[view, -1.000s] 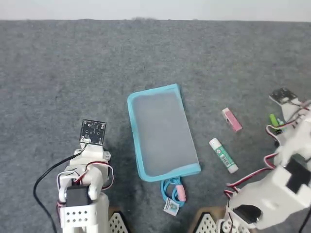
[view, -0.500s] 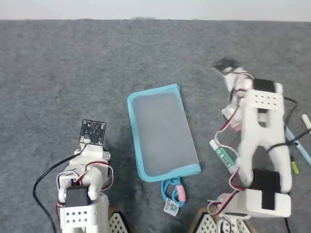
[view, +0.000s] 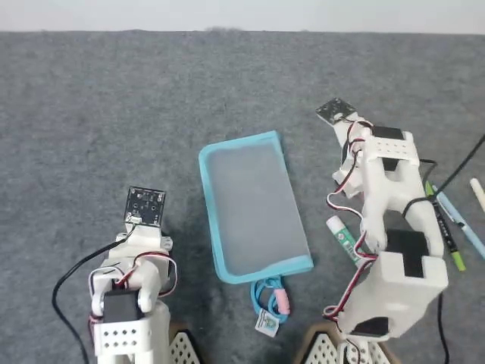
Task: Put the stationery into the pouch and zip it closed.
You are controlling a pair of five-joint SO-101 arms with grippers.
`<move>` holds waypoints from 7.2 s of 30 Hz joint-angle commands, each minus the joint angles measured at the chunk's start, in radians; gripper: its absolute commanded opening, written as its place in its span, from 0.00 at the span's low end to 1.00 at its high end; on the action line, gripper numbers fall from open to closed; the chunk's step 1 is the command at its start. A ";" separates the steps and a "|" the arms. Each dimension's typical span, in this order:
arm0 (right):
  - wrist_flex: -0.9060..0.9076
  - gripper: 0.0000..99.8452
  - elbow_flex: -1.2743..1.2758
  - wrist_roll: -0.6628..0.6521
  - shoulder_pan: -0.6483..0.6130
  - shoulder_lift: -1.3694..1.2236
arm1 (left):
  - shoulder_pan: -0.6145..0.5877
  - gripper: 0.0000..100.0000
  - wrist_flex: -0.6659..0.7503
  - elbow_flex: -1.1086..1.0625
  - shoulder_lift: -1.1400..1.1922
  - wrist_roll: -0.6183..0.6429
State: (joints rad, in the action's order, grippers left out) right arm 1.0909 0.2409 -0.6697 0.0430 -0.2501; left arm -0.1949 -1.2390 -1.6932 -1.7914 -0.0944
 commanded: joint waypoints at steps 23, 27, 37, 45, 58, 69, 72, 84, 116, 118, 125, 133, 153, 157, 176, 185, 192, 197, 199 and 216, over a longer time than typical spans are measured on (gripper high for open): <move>0.013 0.00 -0.112 -0.048 0.162 -0.087 | -0.006 0.02 -0.005 0.005 0.005 -0.012; 0.133 0.03 -0.144 -0.046 0.263 -0.047 | -0.006 0.02 -0.005 0.005 0.005 -0.012; 0.171 0.03 -0.138 -0.250 0.572 -0.013 | -0.006 0.02 -0.005 0.005 0.005 -0.012; 0.170 0.03 -0.138 -0.338 0.590 -0.061 | -0.006 0.02 -0.005 0.005 0.005 -0.012; 0.177 0.03 -0.132 -0.336 0.590 -0.105 | -0.006 0.02 -0.005 0.005 0.005 -0.012; 0.163 0.04 -0.068 -0.336 0.590 -0.030 | -0.006 0.02 -0.005 0.005 0.005 -0.012; 0.153 0.09 -0.034 -0.338 0.593 0.015 | -0.006 0.02 -0.005 0.005 0.005 -0.012; 0.176 0.12 -0.003 -0.321 0.588 0.176 | -0.006 0.02 -0.005 0.005 0.005 -0.012; 0.015 0.12 0.646 0.054 -0.065 0.602 | -0.006 0.02 -0.005 0.005 0.005 -0.012; -0.031 0.12 0.644 0.054 -0.065 0.536 | -0.006 0.02 -0.005 0.005 0.005 -0.012; -0.137 0.11 0.608 0.052 -0.005 0.390 | -0.006 0.02 -0.005 0.005 0.005 -0.012; -0.128 0.01 0.397 0.044 0.219 0.318 | -0.006 0.02 -0.005 0.005 0.005 -0.012; -0.001 0.17 0.044 -0.089 0.427 0.027 | -0.006 0.02 -0.005 0.005 0.005 -0.012; 0.031 0.17 0.038 -0.064 0.423 0.111 | -0.006 0.02 -0.005 0.005 0.005 -0.012; 0.160 0.14 0.758 0.011 0.054 1.158 | -0.006 0.02 -0.005 0.005 0.005 -0.012; 0.170 0.14 0.928 -0.087 0.125 1.274 | -0.006 0.02 -0.005 0.005 0.005 -0.012; 0.170 0.14 1.016 -0.117 -0.039 1.283 | -0.006 0.02 -0.005 0.005 0.005 -0.012; 0.170 0.04 1.016 -0.117 -0.145 1.283 | -0.006 0.02 -0.005 0.005 0.005 -0.012; 0.170 0.02 1.016 -0.117 -0.179 1.276 | -0.006 0.02 -0.005 0.005 0.005 -0.012; 0.068 0.02 0.962 0.083 -0.464 1.259 | -0.006 0.02 -0.005 0.005 0.005 -0.012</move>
State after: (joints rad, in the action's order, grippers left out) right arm 1.1953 1.2658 -0.6437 -0.4112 1.0127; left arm -0.1949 -1.2390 -1.6932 -1.7914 -0.0944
